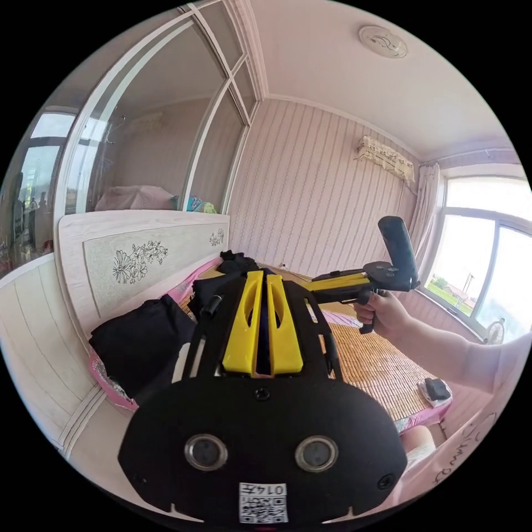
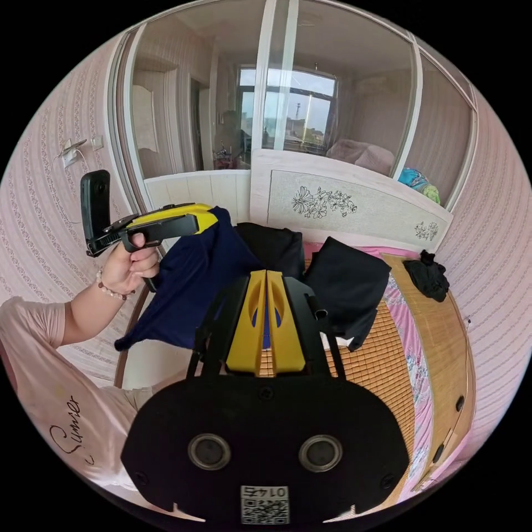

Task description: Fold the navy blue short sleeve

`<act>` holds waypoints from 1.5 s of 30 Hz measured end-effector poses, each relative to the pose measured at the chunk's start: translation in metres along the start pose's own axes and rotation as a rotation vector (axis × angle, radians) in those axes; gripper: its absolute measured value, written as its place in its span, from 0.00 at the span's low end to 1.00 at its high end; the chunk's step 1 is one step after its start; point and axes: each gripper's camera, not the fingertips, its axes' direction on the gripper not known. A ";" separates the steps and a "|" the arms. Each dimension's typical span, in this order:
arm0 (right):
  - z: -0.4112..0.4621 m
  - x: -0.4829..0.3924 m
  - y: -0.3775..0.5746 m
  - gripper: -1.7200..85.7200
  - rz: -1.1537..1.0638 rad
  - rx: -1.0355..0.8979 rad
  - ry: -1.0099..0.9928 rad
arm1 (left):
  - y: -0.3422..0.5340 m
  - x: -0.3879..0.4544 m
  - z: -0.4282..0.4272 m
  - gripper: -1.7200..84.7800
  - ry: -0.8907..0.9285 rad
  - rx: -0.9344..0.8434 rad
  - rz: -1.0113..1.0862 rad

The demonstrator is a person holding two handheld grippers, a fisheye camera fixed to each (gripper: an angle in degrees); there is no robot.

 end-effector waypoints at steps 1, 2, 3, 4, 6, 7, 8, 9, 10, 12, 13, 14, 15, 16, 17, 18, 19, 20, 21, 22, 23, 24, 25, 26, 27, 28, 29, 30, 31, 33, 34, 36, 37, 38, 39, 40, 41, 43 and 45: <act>-0.008 0.009 0.016 0.01 0.014 0.002 0.021 | -0.002 0.009 0.006 0.01 0.001 -0.003 0.008; -0.020 0.020 0.034 0.01 0.033 0.022 0.029 | -0.006 0.028 0.015 0.01 0.014 0.001 0.018; -0.027 0.025 0.043 0.01 0.044 0.038 0.030 | -0.010 0.048 0.023 0.01 0.039 0.015 0.033; -0.041 0.037 0.062 0.01 0.065 0.076 0.032 | -0.012 0.059 0.027 0.01 0.048 0.022 0.045; -0.064 0.054 0.094 0.01 0.104 0.136 0.033 | -0.015 0.107 0.042 0.01 0.093 0.049 0.111; -0.080 0.064 0.120 0.01 0.131 0.176 0.030 | -0.014 0.119 0.047 0.01 0.112 0.052 0.126; -0.095 0.072 0.151 0.01 0.159 0.213 0.036 | -0.010 0.143 0.058 0.01 0.171 0.048 0.156; -0.102 0.075 0.169 0.01 0.173 0.227 0.044 | -0.002 0.170 0.073 0.01 0.255 0.024 0.194; -0.112 0.079 0.206 0.01 0.201 0.235 0.067 | 0.005 0.184 0.081 0.01 0.301 0.003 0.217; -0.117 0.081 0.273 0.01 0.265 0.201 0.121 | 0.050 0.241 0.127 0.01 0.479 -0.124 0.277; -0.112 0.082 0.322 0.01 0.334 0.135 0.149 | 0.066 0.255 0.141 0.01 0.517 -0.168 0.280; -0.098 0.084 0.374 0.01 0.434 0.046 0.157 | 0.105 0.282 0.172 0.02 0.578 -0.274 0.274; -0.089 0.084 0.402 0.01 0.491 -0.009 0.154 | 0.152 0.308 0.206 0.03 0.615 -0.411 0.286; -0.067 0.084 0.458 0.01 0.618 -0.130 0.156 | 0.176 0.319 0.224 0.04 0.623 -0.497 0.292; -0.046 0.079 0.511 0.01 0.745 -0.252 0.138 | 0.224 0.337 0.258 0.05 0.627 -0.690 0.295; -0.037 0.075 0.535 0.02 0.795 -0.302 0.120 | 0.266 0.346 0.283 0.06 0.618 -0.847 0.297; -0.023 0.066 0.577 0.02 0.890 -0.376 0.100 | 0.284 0.348 0.294 0.06 0.602 -0.918 0.287; -0.014 0.058 0.609 0.02 0.964 -0.425 0.081 | 0.309 0.348 0.309 0.05 0.588 -1.010 0.271; -0.012 0.054 0.621 0.02 0.990 -0.434 0.071 | 0.323 0.344 0.319 0.05 0.597 -1.060 0.247; -0.010 0.050 0.641 0.03 1.036 -0.425 0.065 | 0.327 0.341 0.323 0.05 0.595 -1.073 0.229; -0.009 0.050 0.655 0.04 1.070 -0.404 0.067 | 0.329 0.335 0.332 0.04 0.587 -1.080 0.198; -0.009 0.051 0.661 0.04 1.086 -0.394 0.073 | 0.328 0.329 0.342 0.04 0.560 -1.073 0.179; -0.009 0.057 0.671 0.06 1.116 -0.369 0.086 | 0.326 0.326 0.348 0.03 0.541 -1.067 0.173; -0.009 0.066 0.680 0.08 1.141 -0.343 0.095 | 0.321 0.323 0.359 0.03 0.507 -1.057 0.167; -0.008 0.071 0.684 0.08 1.151 -0.334 0.096 | 0.316 0.321 0.372 0.03 0.484 -1.045 0.159; -0.007 0.082 0.689 0.10 1.161 -0.319 0.103 | 0.312 0.321 0.379 0.03 0.474 -1.037 0.158; -0.005 0.094 0.694 0.11 1.170 -0.303 0.120 | 0.306 0.324 0.392 0.03 0.460 -1.021 0.171; -0.004 0.100 0.696 0.12 1.170 -0.295 0.128 | 0.299 0.331 0.406 0.04 0.453 -1.008 0.199; -0.001 0.113 0.699 0.13 1.166 -0.288 0.141 | 0.295 0.336 0.413 0.04 0.449 -1.005 0.215; 0.006 0.131 0.704 0.14 1.164 -0.298 0.168 | 0.284 0.360 0.448 0.07 0.429 -1.006 0.278; 0.012 0.142 0.707 0.14 1.157 -0.307 0.180 | 0.282 0.367 0.457 0.07 0.417 -1.011 0.292; 0.021 0.158 0.712 0.15 1.154 -0.333 0.192 | 0.275 0.396 0.499 0.09 0.372 -1.018 0.335; 0.027 0.166 0.717 0.15 1.154 -0.349 0.203 | 0.274 0.403 0.509 0.09 0.363 -1.019 0.336; 0.033 0.173 0.721 0.15 1.157 -0.360 0.217 | 0.273 0.415 0.529 0.09 0.359 -1.021 0.333; 0.035 0.176 0.723 0.15 1.157 -0.361 0.223 | 0.274 0.426 0.547 0.11 0.355 -1.031 0.322; 0.041 0.181 0.727 0.15 1.159 -0.359 0.217 | 0.275 0.430 0.555 0.12 0.352 -1.037 0.319; 0.047 0.186 0.733 0.15 1.163 -0.358 0.199 | 0.280 0.439 0.570 0.13 0.333 -1.052 0.321; 0.060 0.192 0.742 0.14 1.169 -0.379 0.159 | 0.290 0.451 0.591 0.15 0.297 -1.088 0.351; 0.068 0.196 0.750 0.12 1.167 -0.387 0.150 | 0.305 0.461 0.618 0.16 0.239 -1.158 0.365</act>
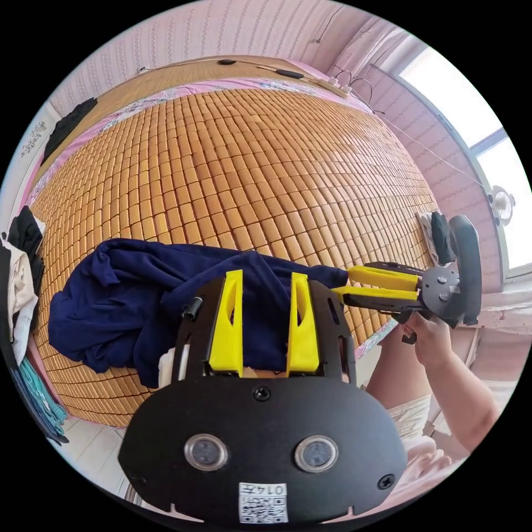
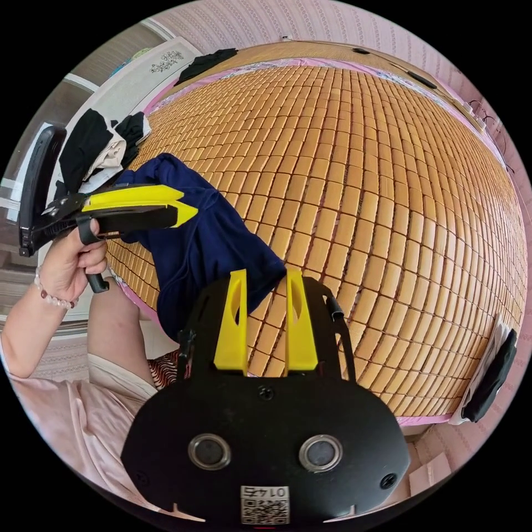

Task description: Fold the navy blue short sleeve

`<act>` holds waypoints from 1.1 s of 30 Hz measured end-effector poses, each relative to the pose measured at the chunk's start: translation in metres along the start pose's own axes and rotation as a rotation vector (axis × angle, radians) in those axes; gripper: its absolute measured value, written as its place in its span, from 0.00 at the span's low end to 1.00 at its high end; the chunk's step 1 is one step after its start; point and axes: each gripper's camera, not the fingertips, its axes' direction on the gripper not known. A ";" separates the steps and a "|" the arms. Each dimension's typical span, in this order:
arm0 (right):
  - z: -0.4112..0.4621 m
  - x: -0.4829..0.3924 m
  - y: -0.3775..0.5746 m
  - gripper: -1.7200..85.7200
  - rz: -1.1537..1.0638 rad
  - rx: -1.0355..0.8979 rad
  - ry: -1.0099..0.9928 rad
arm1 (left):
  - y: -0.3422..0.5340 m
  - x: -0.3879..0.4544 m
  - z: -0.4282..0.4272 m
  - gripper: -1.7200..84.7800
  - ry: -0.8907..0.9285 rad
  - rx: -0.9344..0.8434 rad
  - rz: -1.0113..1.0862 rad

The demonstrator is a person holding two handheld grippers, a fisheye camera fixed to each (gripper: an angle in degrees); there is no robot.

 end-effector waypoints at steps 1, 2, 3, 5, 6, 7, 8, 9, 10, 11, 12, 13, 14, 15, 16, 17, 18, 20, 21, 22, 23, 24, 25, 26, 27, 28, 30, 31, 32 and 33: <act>0.003 0.004 -0.001 0.10 0.000 -0.009 0.007 | -0.004 -0.001 0.006 0.16 -0.007 -0.020 -0.010; 0.006 0.010 -0.001 0.08 -0.003 -0.019 0.001 | -0.011 -0.004 0.017 0.15 -0.020 -0.064 -0.027; 0.007 0.013 -0.001 0.07 -0.003 -0.024 -0.006 | -0.014 -0.007 0.025 0.12 -0.048 -0.088 -0.024; 0.006 0.025 0.004 0.05 -0.008 -0.013 -0.033 | -0.011 -0.014 0.021 0.07 -0.065 -0.057 -0.012; 0.004 0.029 0.006 0.04 -0.006 -0.001 -0.039 | -0.006 -0.020 0.012 0.05 -0.035 -0.016 -0.002; -0.001 0.037 0.011 0.04 -0.001 0.026 -0.049 | -0.002 -0.024 0.005 0.04 -0.025 0.006 0.004; -0.006 0.046 0.018 0.03 0.006 0.054 -0.072 | 0.009 -0.031 -0.009 0.03 -0.018 0.054 0.018; -0.009 0.051 0.022 0.03 0.014 0.068 -0.089 | 0.025 -0.041 -0.026 0.02 -0.021 0.105 0.023; -0.014 0.061 0.030 0.03 0.035 0.097 -0.126 | 0.034 -0.047 -0.035 0.02 -0.020 0.128 0.017; -0.019 0.072 0.039 0.03 0.059 0.125 -0.163 | 0.055 -0.061 -0.052 0.02 0.001 0.174 -0.004; -0.022 0.077 0.044 0.03 0.070 0.138 -0.182 | 0.079 -0.076 -0.067 0.02 0.043 0.213 -0.036; -0.025 0.085 0.055 0.03 0.094 0.161 -0.204 | 0.091 -0.085 -0.074 0.02 0.064 0.231 -0.055; -0.026 0.093 0.065 0.03 0.115 0.167 -0.206 | 0.118 -0.101 -0.084 0.02 0.094 0.256 -0.097; -0.026 0.096 0.070 0.03 0.122 0.163 -0.204 | 0.143 -0.115 -0.089 0.02 0.115 0.262 -0.145; -0.023 0.102 0.079 0.03 0.130 0.154 -0.204 | 0.155 -0.121 -0.090 0.02 0.127 0.263 -0.162; -0.018 0.107 0.087 0.03 0.139 0.136 -0.204 | 0.176 -0.131 -0.087 0.02 0.164 0.248 -0.186; -0.014 0.109 0.090 0.03 0.141 0.122 -0.209 | 0.194 -0.139 -0.081 0.03 0.189 0.213 -0.224; 0.000 0.113 0.099 0.03 0.138 0.051 -0.209 | 0.214 -0.145 -0.069 0.04 0.211 0.155 -0.267; 0.003 0.113 0.101 0.03 0.134 0.032 -0.196 | 0.224 -0.147 -0.063 0.05 0.213 0.112 -0.304; 0.007 0.112 0.104 0.03 0.124 0.007 -0.167 | 0.228 -0.148 -0.062 0.05 0.209 0.102 -0.317; 0.008 0.111 0.107 0.04 0.114 -0.004 -0.141 | 0.235 -0.147 -0.063 0.06 0.215 0.101 -0.316; 0.008 0.111 0.109 0.04 0.110 -0.006 -0.126 | 0.239 -0.147 -0.067 0.07 0.232 0.118 -0.307; 0.007 0.110 0.112 0.04 0.100 0.001 -0.094 | 0.241 -0.147 -0.069 0.08 0.234 0.129 -0.308; 0.005 0.108 0.114 0.05 0.090 0.008 -0.061 | 0.242 -0.147 -0.073 0.09 0.231 0.142 -0.306; 0.004 0.108 0.115 0.05 0.086 0.011 -0.046 | 0.241 -0.147 -0.075 0.09 0.219 0.141 -0.299; 0.003 0.107 0.117 0.06 0.078 0.023 -0.014 | 0.240 -0.148 -0.075 0.09 0.208 0.135 -0.297; 0.004 0.107 0.117 0.09 0.059 0.027 0.007 | 0.230 -0.148 -0.070 0.11 0.182 0.095 -0.279; 0.007 0.108 0.116 0.10 0.050 0.020 0.009 | 0.226 -0.147 -0.068 0.12 0.184 0.079 -0.263; 0.010 0.108 0.114 0.12 0.040 0.009 0.008 | 0.219 -0.147 -0.063 0.15 0.187 0.032 -0.236; 0.011 0.108 0.112 0.12 0.033 0.005 0.010 | 0.213 -0.147 -0.058 0.16 0.179 -0.017 -0.211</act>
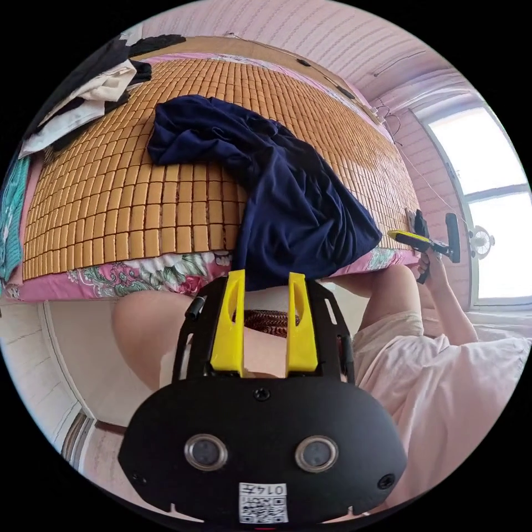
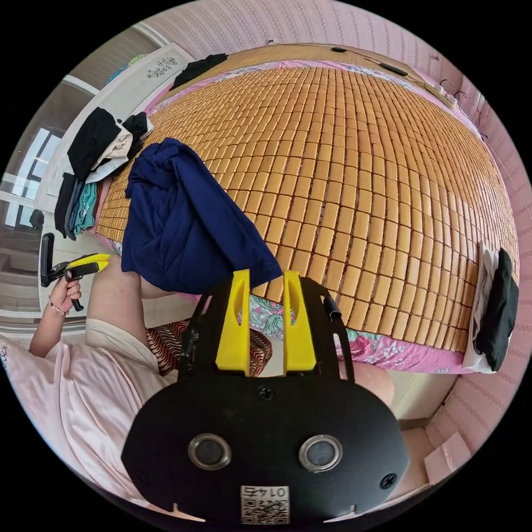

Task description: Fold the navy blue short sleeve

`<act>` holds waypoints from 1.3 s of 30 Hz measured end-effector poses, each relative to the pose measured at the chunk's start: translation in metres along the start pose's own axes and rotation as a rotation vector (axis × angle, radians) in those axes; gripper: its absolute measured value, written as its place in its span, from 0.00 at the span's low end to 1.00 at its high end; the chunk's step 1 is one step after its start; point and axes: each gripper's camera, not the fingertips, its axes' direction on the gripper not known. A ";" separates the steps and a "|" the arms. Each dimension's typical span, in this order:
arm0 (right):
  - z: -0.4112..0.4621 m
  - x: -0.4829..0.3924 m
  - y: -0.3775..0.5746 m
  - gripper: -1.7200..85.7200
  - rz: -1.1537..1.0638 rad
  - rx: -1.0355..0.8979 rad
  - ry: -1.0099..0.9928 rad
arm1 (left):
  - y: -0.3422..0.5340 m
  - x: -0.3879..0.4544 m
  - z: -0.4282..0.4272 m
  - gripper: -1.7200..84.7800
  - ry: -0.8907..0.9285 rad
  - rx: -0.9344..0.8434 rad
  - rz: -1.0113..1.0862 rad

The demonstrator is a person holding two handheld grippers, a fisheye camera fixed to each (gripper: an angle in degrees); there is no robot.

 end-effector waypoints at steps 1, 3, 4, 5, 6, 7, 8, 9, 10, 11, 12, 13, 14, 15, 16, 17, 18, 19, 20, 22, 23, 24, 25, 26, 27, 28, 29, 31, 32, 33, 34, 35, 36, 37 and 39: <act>0.003 0.000 -0.003 0.13 -0.013 -0.001 0.010 | -0.002 0.000 0.002 0.17 -0.018 -0.015 0.009; 0.013 0.001 -0.006 0.13 -0.024 -0.021 0.050 | -0.009 0.000 0.012 0.17 -0.096 -0.081 0.033; 0.022 0.003 -0.008 0.13 -0.030 -0.064 0.062 | -0.011 0.000 0.016 0.16 -0.109 -0.106 0.032; 0.031 0.006 -0.009 0.12 -0.031 -0.106 0.059 | -0.013 -0.001 0.023 0.16 -0.118 -0.150 0.028; 0.032 0.007 -0.008 0.11 -0.030 -0.111 0.059 | -0.013 -0.002 0.029 0.14 -0.127 -0.195 0.021; 0.033 0.010 -0.004 0.10 -0.029 -0.112 0.076 | -0.012 -0.002 0.033 0.13 -0.140 -0.221 0.018; 0.033 0.014 0.000 0.08 -0.030 -0.118 0.087 | -0.010 -0.001 0.037 0.07 -0.190 -0.264 0.016; 0.032 0.016 0.003 0.07 -0.030 -0.117 0.094 | -0.006 -0.001 0.035 0.04 -0.215 -0.278 0.017; 0.028 0.022 0.010 0.05 -0.034 -0.106 0.057 | -0.003 -0.001 0.031 0.03 -0.200 -0.270 0.021; 0.023 0.030 0.017 0.04 -0.027 -0.096 0.002 | 0.004 -0.003 0.020 0.03 -0.160 -0.234 0.017; 0.020 0.034 0.020 0.04 -0.021 -0.087 -0.021 | 0.013 -0.005 0.005 0.02 -0.117 -0.190 0.010; 0.011 0.044 0.028 0.03 -0.002 -0.054 -0.072 | 0.019 -0.007 -0.003 0.02 -0.094 -0.168 0.007; 0.000 0.055 0.036 0.03 0.015 -0.010 -0.148 | 0.030 -0.010 -0.022 0.02 -0.050 -0.116 -0.002; -0.007 0.061 0.040 0.03 0.022 0.019 -0.200 | 0.044 -0.013 -0.047 0.02 0.005 -0.044 -0.009; -0.021 0.073 0.049 0.03 0.034 0.095 -0.326 | 0.052 -0.015 -0.060 0.01 0.036 -0.007 -0.018; -0.036 0.088 0.058 0.03 0.056 0.185 -0.481 | 0.066 -0.020 -0.089 0.01 0.122 0.077 -0.035; -0.043 0.096 0.062 0.03 0.072 0.234 -0.564 | 0.080 -0.025 -0.121 0.01 0.228 0.183 -0.040; -0.057 0.110 0.070 0.03 0.102 0.340 -0.719 | 0.087 -0.028 -0.138 0.01 0.275 0.239 -0.038; -0.071 0.119 0.075 0.03 0.112 0.440 -0.836 | 0.099 -0.031 -0.174 0.01 0.338 0.352 -0.023; -0.099 0.122 0.077 0.03 0.062 0.557 -0.921 | 0.114 -0.027 -0.229 0.01 0.349 0.508 0.027; -0.122 0.117 0.076 0.03 -0.007 0.614 -0.945 | 0.125 -0.020 -0.267 0.01 0.336 0.606 0.080; -0.135 0.114 0.075 0.03 -0.044 0.641 -0.954 | 0.136 -0.010 -0.304 0.01 0.330 0.690 0.138; -0.164 0.107 0.075 0.03 -0.116 0.697 -0.965 | 0.142 -0.005 -0.321 0.01 0.335 0.730 0.170; -0.194 0.098 0.078 0.03 -0.187 0.756 -0.963 | 0.155 0.003 -0.355 0.01 0.362 0.808 0.238; -0.210 0.094 0.080 0.03 -0.222 0.785 -0.958 | 0.169 0.009 -0.385 0.01 0.377 0.878 0.277; -0.240 0.086 0.087 0.03 -0.290 0.837 -0.933 | 0.176 0.011 -0.399 0.01 0.383 0.913 0.290; -0.269 0.079 0.097 0.03 -0.347 0.892 -0.907 | 0.190 0.014 -0.425 0.01 0.402 0.979 0.313; -0.310 0.070 0.116 0.03 -0.429 0.966 -0.897 | 0.213 0.020 -0.459 0.01 0.442 1.055 0.356; -0.335 0.065 0.131 0.03 -0.485 1.008 -0.887 | 0.229 0.028 -0.477 0.01 0.460 1.094 0.402; -0.347 0.062 0.140 0.03 -0.512 1.028 -0.877 | 0.248 0.039 -0.494 0.01 0.463 1.134 0.458; -0.372 0.055 0.159 0.03 -0.567 1.067 -0.847 | 0.258 0.045 -0.501 0.01 0.463 1.155 0.486; -0.396 0.048 0.179 0.03 -0.621 1.105 -0.794 | 0.278 0.055 -0.515 0.01 0.463 1.197 0.542; -0.408 0.045 0.189 0.03 -0.643 1.124 -0.760 | 0.297 0.063 -0.527 0.01 0.471 1.246 0.591; -0.430 0.037 0.210 0.03 -0.685 1.166 -0.690 | 0.306 0.065 -0.532 0.01 0.480 1.272 0.608; -0.459 0.028 0.233 0.03 -0.747 1.216 -0.636 | 0.328 0.067 -0.549 0.01 0.535 1.349 0.652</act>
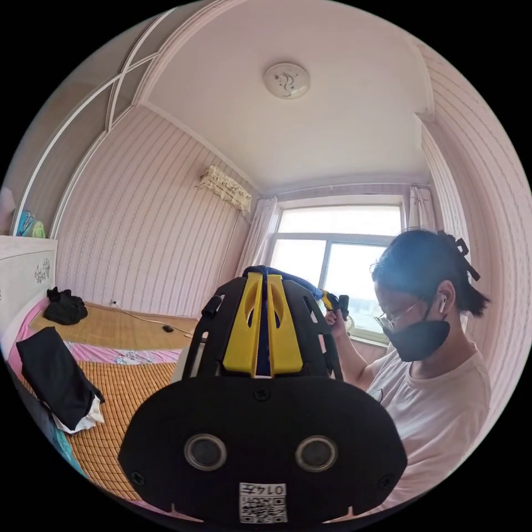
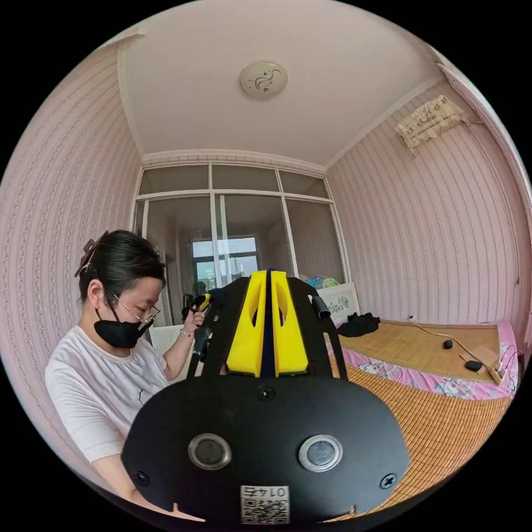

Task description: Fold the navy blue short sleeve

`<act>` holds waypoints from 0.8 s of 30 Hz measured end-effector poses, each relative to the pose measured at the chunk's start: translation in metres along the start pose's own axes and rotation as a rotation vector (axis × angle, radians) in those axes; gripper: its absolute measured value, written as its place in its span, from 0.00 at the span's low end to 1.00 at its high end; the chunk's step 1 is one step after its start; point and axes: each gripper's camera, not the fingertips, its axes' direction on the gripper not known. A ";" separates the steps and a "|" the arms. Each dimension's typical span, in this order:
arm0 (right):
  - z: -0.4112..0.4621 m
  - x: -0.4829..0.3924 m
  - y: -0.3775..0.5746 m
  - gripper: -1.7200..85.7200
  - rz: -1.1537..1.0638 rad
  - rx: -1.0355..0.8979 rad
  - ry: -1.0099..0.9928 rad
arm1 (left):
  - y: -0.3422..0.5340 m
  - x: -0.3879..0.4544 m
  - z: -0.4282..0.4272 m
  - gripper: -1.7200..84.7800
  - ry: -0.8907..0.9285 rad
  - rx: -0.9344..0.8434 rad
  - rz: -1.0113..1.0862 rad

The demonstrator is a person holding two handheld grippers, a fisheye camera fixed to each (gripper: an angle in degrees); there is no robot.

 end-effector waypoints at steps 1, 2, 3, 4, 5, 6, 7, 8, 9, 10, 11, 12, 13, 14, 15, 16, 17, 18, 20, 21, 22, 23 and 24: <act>-0.004 -0.012 -0.014 0.03 -0.045 -0.001 -0.016 | -0.004 0.002 -0.002 0.01 0.001 0.013 0.004; -0.005 -0.018 -0.026 0.03 -0.061 -0.012 -0.006 | -0.011 0.005 -0.003 0.01 -0.011 0.029 0.014; -0.004 -0.020 -0.031 0.03 -0.069 -0.021 0.009 | -0.017 0.006 0.000 0.01 -0.034 0.029 0.026; 0.001 -0.019 -0.038 0.03 -0.079 -0.055 0.051 | -0.019 0.005 0.002 0.01 -0.046 0.026 0.026; 0.009 -0.012 -0.041 0.03 -0.067 -0.104 0.111 | -0.022 -0.001 0.012 0.01 -0.070 0.009 0.014; 0.013 -0.005 -0.040 0.03 -0.051 -0.131 0.142 | -0.022 -0.012 0.026 0.01 -0.094 -0.024 -0.011; 0.024 0.016 -0.035 0.03 0.006 -0.193 0.195 | -0.021 -0.020 0.034 0.01 -0.114 -0.047 -0.031; 0.036 0.043 -0.025 0.03 0.085 -0.263 0.235 | -0.016 -0.039 0.055 0.01 -0.170 -0.105 -0.073; 0.041 0.059 -0.017 0.03 0.129 -0.300 0.257 | -0.008 -0.062 0.078 0.01 -0.234 -0.177 -0.121; 0.053 0.091 0.002 0.03 0.213 -0.377 0.311 | -0.002 -0.074 0.091 0.01 -0.267 -0.218 -0.146; 0.065 0.124 0.026 0.03 0.286 -0.453 0.373 | 0.012 -0.100 0.119 0.01 -0.334 -0.310 -0.195; 0.070 0.139 0.039 0.03 0.318 -0.482 0.415 | 0.031 -0.125 0.147 0.01 -0.399 -0.395 -0.246; 0.079 0.163 0.063 0.03 0.374 -0.531 0.494 | 0.041 -0.136 0.162 0.01 -0.419 -0.440 -0.260; 0.086 0.183 0.081 0.03 0.441 -0.562 0.550 | 0.059 -0.152 0.191 0.01 -0.504 -0.535 -0.250; 0.089 0.191 0.087 0.03 0.472 -0.556 0.559 | 0.073 -0.161 0.216 0.01 -0.575 -0.608 -0.215; 0.092 0.203 0.089 0.03 0.529 -0.516 0.564 | 0.077 -0.164 0.227 0.01 -0.601 -0.625 -0.193; 0.092 0.209 0.080 0.03 0.556 -0.448 0.567 | 0.076 -0.166 0.244 0.01 -0.629 -0.620 -0.158; 0.093 0.210 0.072 0.03 0.557 -0.409 0.563 | 0.067 -0.165 0.253 0.01 -0.624 -0.572 -0.141; 0.093 0.203 0.027 0.03 0.488 -0.283 0.573 | 0.045 -0.159 0.257 0.01 -0.584 -0.461 -0.117; 0.093 0.199 0.017 0.03 0.462 -0.263 0.575 | 0.032 -0.153 0.258 0.01 -0.565 -0.404 -0.072; 0.093 0.191 -0.001 0.03 0.411 -0.234 0.573 | 0.027 -0.149 0.260 0.01 -0.558 -0.386 -0.039; 0.093 0.183 -0.012 0.03 0.357 -0.227 0.576 | 0.022 -0.142 0.262 0.01 -0.548 -0.368 0.036; 0.093 0.179 -0.014 0.03 0.333 -0.230 0.585 | 0.024 -0.139 0.265 0.01 -0.550 -0.369 0.095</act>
